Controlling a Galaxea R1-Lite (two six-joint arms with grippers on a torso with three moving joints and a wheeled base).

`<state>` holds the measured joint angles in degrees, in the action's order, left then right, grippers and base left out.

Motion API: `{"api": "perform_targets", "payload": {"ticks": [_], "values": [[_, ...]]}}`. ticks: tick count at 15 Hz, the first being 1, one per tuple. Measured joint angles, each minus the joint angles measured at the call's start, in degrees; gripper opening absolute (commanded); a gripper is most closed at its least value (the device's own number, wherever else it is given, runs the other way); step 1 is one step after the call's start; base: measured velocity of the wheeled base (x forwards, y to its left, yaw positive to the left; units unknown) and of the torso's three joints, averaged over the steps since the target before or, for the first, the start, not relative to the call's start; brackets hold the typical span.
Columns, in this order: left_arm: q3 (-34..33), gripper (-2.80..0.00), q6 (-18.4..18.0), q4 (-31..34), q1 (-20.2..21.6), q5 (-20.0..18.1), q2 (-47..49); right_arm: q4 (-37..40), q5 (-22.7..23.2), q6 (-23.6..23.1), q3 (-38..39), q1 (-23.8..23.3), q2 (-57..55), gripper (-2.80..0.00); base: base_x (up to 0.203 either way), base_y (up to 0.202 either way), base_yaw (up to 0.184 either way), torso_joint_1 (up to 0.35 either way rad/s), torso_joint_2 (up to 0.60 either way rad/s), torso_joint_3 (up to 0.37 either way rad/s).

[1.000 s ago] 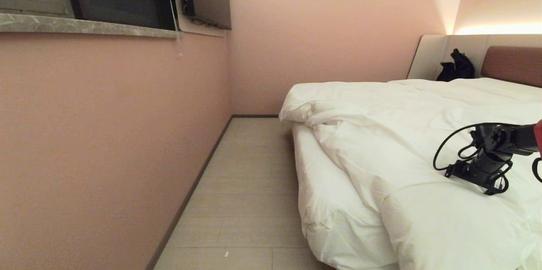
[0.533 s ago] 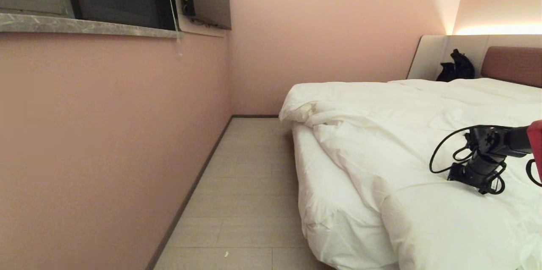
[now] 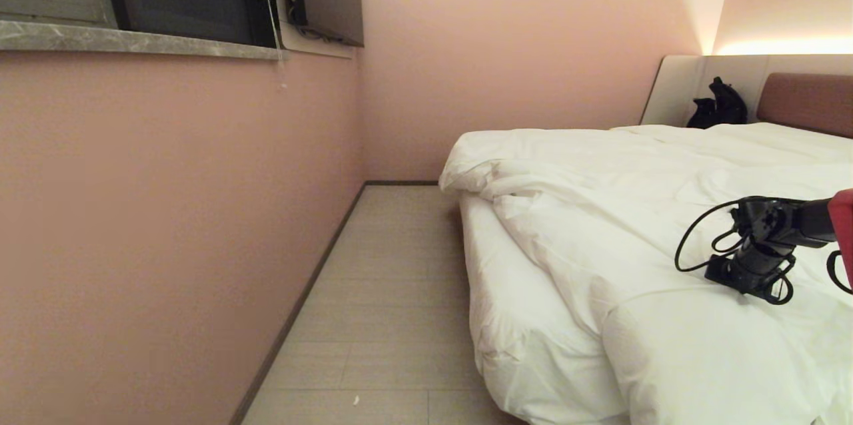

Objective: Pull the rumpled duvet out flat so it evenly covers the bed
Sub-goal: Flatten the corners of the folded blanket

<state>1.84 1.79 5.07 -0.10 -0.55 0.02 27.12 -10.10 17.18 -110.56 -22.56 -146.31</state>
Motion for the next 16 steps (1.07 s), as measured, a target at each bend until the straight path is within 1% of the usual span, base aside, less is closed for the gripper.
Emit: {"api": "perform_targets", "payload": {"ticks": [3, 5, 7, 10, 12, 16], "values": [[0.0, -2.8, 0.02, -0.01, 0.0, 0.02, 0.0, 0.92, 0.7, 0.38, 0.09, 0.02, 1.95, -2.8, 0.0, 0.0, 0.0, 0.0, 0.0, 0.0], [0.0, -2.8, 0.0, 0.0, 0.0, 0.02, 0.0, 2.4, 2.11, 0.77, 0.15, 0.16, 3.99, -2.8, 0.0, 0.0, 0.0, 0.0, 0.0, 0.0], [0.0, -2.8, 0.0, 0.0, 0.0, 0.02, 0.0, 4.71, 4.41, 1.74, 0.17, 0.49, 7.64, -2.8, 0.0, 0.0, 0.0, 0.0, 0.0, 0.0], [0.0, -2.8, 0.0, 0.0, 0.0, 0.02, 0.0, 9.97, 9.84, 3.07, 0.33, 2.61, 15.06, -2.8, 0.0, 0.0, 0.0, 0.0, 0.0, 0.0], [0.0, -2.8, 0.02, 0.0, 0.02, 0.02, 0.0, 14.68, 14.57, 3.18, 0.98, 5.31, 20.18, -2.8, 0.0, 0.0, 0.0, 0.0, 0.0, 0.0], [0.0, -2.8, 0.02, 0.0, -0.01, 0.02, 0.0, 22.63, 21.92, 3.5, 6.98, 16.26, 29.95, -2.8, 0.0, 0.0, 0.0, 0.0, 0.0, 0.0]]}}
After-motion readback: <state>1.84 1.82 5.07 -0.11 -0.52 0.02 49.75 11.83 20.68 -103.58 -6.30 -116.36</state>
